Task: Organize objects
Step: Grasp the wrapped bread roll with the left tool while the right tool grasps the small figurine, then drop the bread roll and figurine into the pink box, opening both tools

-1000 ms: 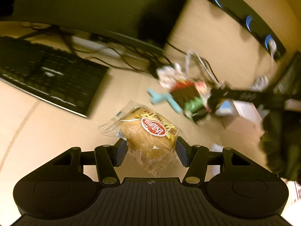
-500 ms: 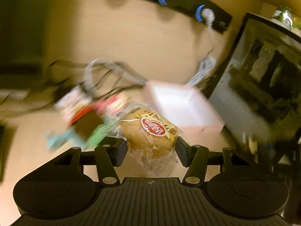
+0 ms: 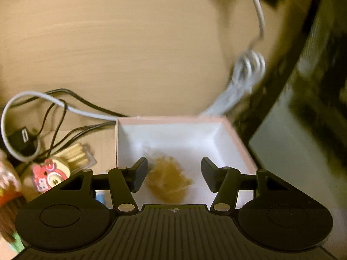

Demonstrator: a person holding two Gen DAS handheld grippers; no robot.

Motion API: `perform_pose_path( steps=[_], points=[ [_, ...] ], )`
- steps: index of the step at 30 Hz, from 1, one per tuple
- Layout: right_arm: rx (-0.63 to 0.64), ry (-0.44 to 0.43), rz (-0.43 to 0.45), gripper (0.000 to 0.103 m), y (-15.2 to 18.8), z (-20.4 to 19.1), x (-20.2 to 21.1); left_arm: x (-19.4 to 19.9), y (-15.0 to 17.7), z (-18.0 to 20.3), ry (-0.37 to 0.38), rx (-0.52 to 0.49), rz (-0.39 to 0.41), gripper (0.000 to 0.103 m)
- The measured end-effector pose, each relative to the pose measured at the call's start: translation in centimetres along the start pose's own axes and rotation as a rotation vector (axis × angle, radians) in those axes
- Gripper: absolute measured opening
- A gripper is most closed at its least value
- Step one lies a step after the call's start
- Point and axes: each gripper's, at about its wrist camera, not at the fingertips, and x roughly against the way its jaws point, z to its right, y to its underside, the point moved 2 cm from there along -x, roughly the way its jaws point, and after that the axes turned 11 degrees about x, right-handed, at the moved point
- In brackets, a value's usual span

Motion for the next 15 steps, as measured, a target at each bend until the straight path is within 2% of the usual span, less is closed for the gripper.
perform_pose_path(
  steps=[4, 8, 11, 15],
  points=[
    [0.009, -0.026, -0.03, 0.027, 0.1, 0.3, -1.2, 3.9, 0.0, -2.2, 0.059, 0.1, 0.077, 0.059],
    [-0.004, -0.08, -0.025, 0.027, -1.4, 0.5, -2.9, 10.8, 2.8, -5.9, 0.091, 0.112, 0.116, 0.059],
    [-0.002, -0.076, 0.004, 0.027, -4.2, 0.7, -4.6, 15.0, 5.5, -8.8, 0.045, 0.112, 0.119, 0.059],
    [-0.043, -0.061, 0.088, 0.027, -9.5, 1.2, -6.7, 18.0, 8.4, -11.9, -0.047, 0.152, 0.11, 0.059]
  ],
)
